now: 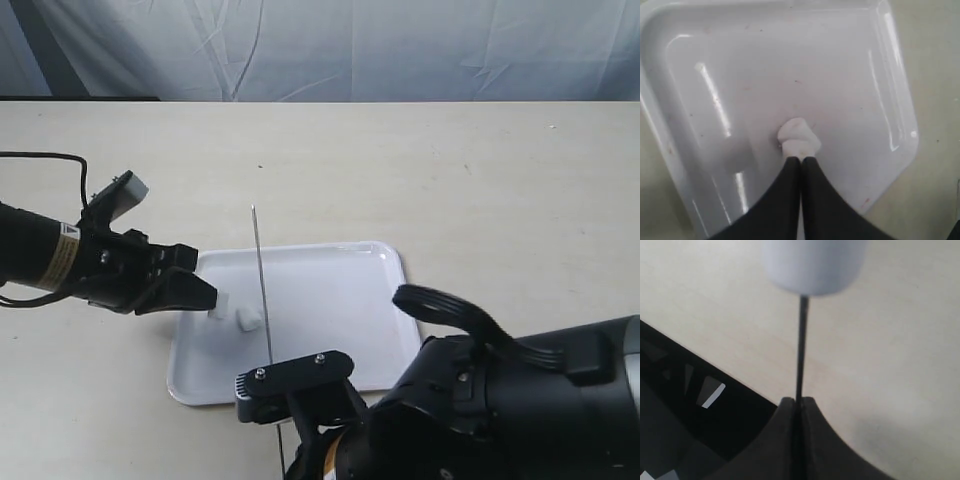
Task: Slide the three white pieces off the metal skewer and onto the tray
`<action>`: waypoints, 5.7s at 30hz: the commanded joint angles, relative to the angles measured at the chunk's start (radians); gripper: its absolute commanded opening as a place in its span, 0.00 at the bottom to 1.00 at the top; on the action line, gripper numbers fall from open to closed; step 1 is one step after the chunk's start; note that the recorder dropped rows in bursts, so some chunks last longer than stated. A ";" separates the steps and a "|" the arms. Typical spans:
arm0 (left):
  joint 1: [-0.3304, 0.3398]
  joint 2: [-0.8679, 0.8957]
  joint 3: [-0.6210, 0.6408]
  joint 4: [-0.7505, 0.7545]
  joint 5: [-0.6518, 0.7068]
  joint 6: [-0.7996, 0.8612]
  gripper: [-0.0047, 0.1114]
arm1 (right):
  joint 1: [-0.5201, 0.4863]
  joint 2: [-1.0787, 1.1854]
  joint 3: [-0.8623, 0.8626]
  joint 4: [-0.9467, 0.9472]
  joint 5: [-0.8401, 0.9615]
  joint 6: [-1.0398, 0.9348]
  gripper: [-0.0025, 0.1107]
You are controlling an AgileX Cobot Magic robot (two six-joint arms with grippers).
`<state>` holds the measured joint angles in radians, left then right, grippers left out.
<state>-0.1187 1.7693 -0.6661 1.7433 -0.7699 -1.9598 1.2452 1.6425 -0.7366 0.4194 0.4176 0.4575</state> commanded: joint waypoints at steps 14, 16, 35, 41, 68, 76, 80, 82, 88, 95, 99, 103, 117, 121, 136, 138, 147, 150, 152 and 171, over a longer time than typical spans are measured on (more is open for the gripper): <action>-0.004 0.082 -0.046 -0.054 0.013 0.080 0.08 | 0.002 -0.031 0.003 -0.002 -0.029 -0.013 0.02; -0.004 0.082 -0.050 -0.047 0.013 0.080 0.14 | 0.002 -0.031 0.003 -0.002 -0.029 -0.013 0.02; 0.003 0.056 -0.091 -0.051 -0.210 0.074 0.46 | 0.000 -0.045 0.003 -0.021 -0.042 -0.015 0.02; 0.112 -0.024 -0.102 -0.029 -0.451 0.045 0.45 | -0.064 -0.126 0.003 -0.033 -0.023 -0.015 0.02; -0.003 -0.241 -0.039 -0.121 -0.451 0.060 0.45 | -0.268 -0.045 -0.237 0.022 0.147 -0.145 0.02; -0.003 -0.241 -0.039 -0.121 -0.451 0.082 0.45 | -0.268 -0.045 -0.255 0.053 0.144 -0.177 0.02; -0.003 -0.241 -0.039 -0.121 -0.451 0.097 0.45 | -0.268 -0.045 -0.256 0.074 0.142 -0.199 0.02; -0.008 -0.241 -0.039 -0.121 -0.451 0.106 0.45 | -0.268 -0.045 -0.256 0.090 0.138 -0.217 0.02; -0.074 -0.239 -0.039 -0.143 -0.451 0.126 0.45 | -0.268 -0.045 -0.256 0.132 0.132 -0.251 0.02; -0.083 -0.239 -0.039 -0.158 -0.441 0.132 0.45 | -0.268 -0.045 -0.256 0.132 0.139 -0.251 0.02; -0.083 -0.239 -0.039 -0.141 -0.410 0.132 0.45 | -0.268 -0.045 -0.256 0.132 0.138 -0.256 0.02; -0.083 -0.239 -0.039 -0.136 -0.408 0.132 0.45 | -0.268 -0.045 -0.256 0.124 0.138 -0.258 0.02; -0.083 -0.239 -0.039 -0.143 -0.404 0.138 0.20 | -0.268 -0.045 -0.254 0.103 0.153 -0.258 0.02; -0.083 -0.239 -0.039 -0.188 -0.404 0.140 0.20 | -0.268 -0.039 -0.213 0.105 0.149 -0.258 0.02; -0.083 -0.239 -0.072 -0.328 -0.322 0.213 0.20 | -0.172 0.042 -0.174 0.138 0.110 -0.266 0.02; -0.083 -0.239 -0.072 -0.354 -0.321 0.234 0.20 | -0.165 0.042 -0.174 0.140 0.107 -0.266 0.02; -0.083 -0.239 -0.072 -0.420 -0.287 0.271 0.20 | -0.145 0.042 -0.174 0.146 0.100 -0.266 0.02; -0.083 -0.239 -0.076 -0.429 -0.275 0.278 0.20 | -0.138 0.042 -0.174 0.149 0.096 -0.266 0.02; -0.083 -0.239 -0.085 -0.427 -0.275 0.278 0.20 | -0.132 0.043 -0.174 0.149 0.098 -0.266 0.02; -0.083 -0.239 -0.157 -0.435 -0.237 0.278 0.20 | -0.072 0.071 -0.098 0.166 0.071 -0.266 0.02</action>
<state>-0.1995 1.5354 -0.7928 1.4373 -1.0319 -1.6878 1.1416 1.6937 -0.8596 0.5767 0.4178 0.2080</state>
